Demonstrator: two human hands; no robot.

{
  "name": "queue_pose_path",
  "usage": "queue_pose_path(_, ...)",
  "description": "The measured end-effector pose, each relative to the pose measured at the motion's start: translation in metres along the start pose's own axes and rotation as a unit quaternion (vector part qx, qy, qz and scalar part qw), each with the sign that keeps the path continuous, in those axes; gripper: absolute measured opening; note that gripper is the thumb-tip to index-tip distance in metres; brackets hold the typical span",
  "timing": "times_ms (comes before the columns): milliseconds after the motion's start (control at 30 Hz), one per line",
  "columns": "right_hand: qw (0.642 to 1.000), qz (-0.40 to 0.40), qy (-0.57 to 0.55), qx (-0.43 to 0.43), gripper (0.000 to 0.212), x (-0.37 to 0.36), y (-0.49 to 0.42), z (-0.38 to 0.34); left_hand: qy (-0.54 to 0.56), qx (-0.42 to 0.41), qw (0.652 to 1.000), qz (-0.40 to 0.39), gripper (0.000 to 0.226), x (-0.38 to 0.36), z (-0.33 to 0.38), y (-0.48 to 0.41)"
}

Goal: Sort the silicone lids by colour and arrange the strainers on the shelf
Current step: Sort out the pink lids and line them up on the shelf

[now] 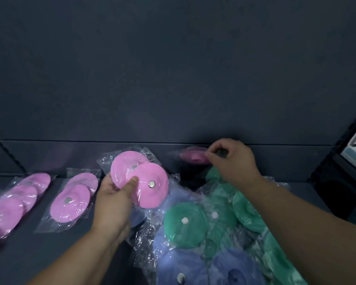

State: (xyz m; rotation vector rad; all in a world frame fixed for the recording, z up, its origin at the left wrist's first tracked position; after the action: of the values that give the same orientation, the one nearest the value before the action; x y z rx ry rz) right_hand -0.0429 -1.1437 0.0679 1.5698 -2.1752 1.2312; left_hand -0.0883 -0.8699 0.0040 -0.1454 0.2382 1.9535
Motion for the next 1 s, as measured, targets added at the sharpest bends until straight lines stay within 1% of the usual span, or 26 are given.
queue_pose_path(33,0.997,0.044,0.019,0.068,0.011,0.008,0.007,-0.014,0.001,0.0,1.0,-0.005,0.014,0.0,0.001,-0.001)
queue_pose_path(67,0.989,0.048,0.038,0.131,0.011,0.01,0.018,-0.026,0.001,-0.001,1.0,-0.009,0.013,-0.001,0.002,-0.003)
queue_pose_path(100,0.982,0.004,0.058,0.181,0.011,0.005,0.032,-0.034,0.001,-0.001,1.0,-0.011,0.011,-0.002,0.003,-0.005)
queue_pose_path(133,0.972,-0.073,0.074,0.21,0.012,-0.006,0.049,-0.036,0.002,0.001,1.0,-0.009,0.011,-0.001,0.004,-0.006)
queue_pose_path(167,0.958,-0.163,0.093,0.215,0.015,-0.019,0.069,-0.035,0.008,0.003,1.0,-0.006,0.013,-0.001,0.005,-0.007)
queue_pose_path(200,0.942,-0.247,0.114,0.198,0.018,-0.03,0.087,-0.031,0.017,0.005,1.0,-0.007,0.015,-0.002,0.006,-0.006)
queue_pose_path(233,0.928,-0.311,0.127,0.162,0.022,-0.037,0.1,-0.026,0.022,0.008,1.0,-0.011,0.016,-0.002,0.006,-0.006)
queue_pose_path(267,0.924,-0.344,0.124,0.114,0.026,-0.04,0.108,-0.022,0.023,0.01,1.0,-0.016,0.017,-0.002,0.006,-0.006)
queue_pose_path(300,0.932,-0.34,0.109,0.066,0.03,-0.039,0.108,-0.021,0.022,0.013,1.0,-0.018,0.018,-0.001,0.005,-0.005)
queue_pose_path(367,0.963,-0.258,0.07,-0.025,0.029,-0.029,0.096,-0.022,0.019,0.016,1.0,-0.016,0.018,0.003,0.003,-0.004)
queue_pose_path(400,0.973,-0.211,0.071,-0.067,0.028,-0.025,0.089,-0.019,0.018,0.019,1.0,-0.015,0.018,0.005,0.003,-0.003)
queue_pose_path(433,0.974,-0.184,0.089,-0.099,0.029,-0.024,0.084,-0.016,0.018,0.023,0.999,-0.016,0.018,0.008,0.004,-0.002)
queue_pose_path(467,0.966,-0.189,0.115,-0.132,0.037,-0.027,0.082,-0.012,0.019,0.027,0.999,-0.019,0.018,0.009,0.004,0.0)
queue_pose_path(533,0.929,-0.266,0.17,-0.192,0.067,-0.042,0.084,0.001,0.024,0.035,0.999,-0.021,0.018,0.014,0.005,0.003)
queue_pose_path(567,0.912,-0.298,0.188,-0.21,0.078,-0.049,0.086,0.005,0.026,0.04,0.999,-0.022,0.018,0.016,0.005,0.005)
queue_pose_path(600,0.901,-0.313,0.2,-0.222,0.084,-0.054,0.087,0.007,0.028,0.043,0.998,-0.025,0.019,0.019,0.006,0.006)
queue_pose_path(667,0.896,-0.315,0.207,-0.237,0.087,-0.056,0.085,0.008,0.03,0.053,0.998,-0.03,0.02,0.024,0.007,0.008)
queue_pose_path(700,0.899,-0.308,0.2,-0.238,0.087,-0.057,0.083,0.005,0.03,0.06,0.997,-0.03,0.022,0.031,0.007,0.009)
queue_pose_path(767,0.914,-0.264,0.175,-0.252,0.088,-0.05,0.078,0.004,0.035,0.074,0.996,-0.044,0.025,0.037,0.005,0.008)
queue_pose_path(833,0.937,-0.194,0.117,-0.264,0.085,-0.042,0.073,-0.003,0.036,0.09,0.994,-0.058,0.027,0.047,0.003,0.008)
queue_pose_path(867,0.95,-0.147,0.076,-0.264,0.08,-0.036,0.071,-0.01,0.037,0.098,0.992,-0.07,0.026,0.053,0.001,0.007)
queue_pose_path(900,0.959,-0.102,0.032,-0.261,0.071,-0.03,0.07,-0.019,0.038,0.107,0.99,-0.082,0.025,0.059,0.0,0.008)
queue_pose_path(933,0.963,-0.066,-0.017,-0.259,0.057,-0.027,0.071,-0.028,0.037,0.116,0.988,-0.094,0.023,0.066,-0.001,0.009)
queue_pose_path(967,0.959,-0.047,-0.078,-0.27,0.041,-0.028,0.073,-0.038,0.035,0.125,0.986,-0.103,0.024,0.075,-0.003,0.009)
queue_pose_path(1000,0.941,-0.047,-0.159,-0.293,0.029,-0.035,0.078,-0.048,0.031,0.133,0.984,-0.111,0.025,0.085,-0.004,0.009)
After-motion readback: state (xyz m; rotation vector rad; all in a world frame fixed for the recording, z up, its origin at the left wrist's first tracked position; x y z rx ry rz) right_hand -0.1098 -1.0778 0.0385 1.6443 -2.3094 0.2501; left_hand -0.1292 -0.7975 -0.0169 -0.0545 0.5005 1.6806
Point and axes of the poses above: each hand's wrist, its own y-axis away from the middle knuckle, its own x-axis out of the back of the hand, z = x × y, the point moved 6 cm from there along -y, towards the middle knuckle, and after that the axes turned 1 degree about -y, right-handed, at the moved point
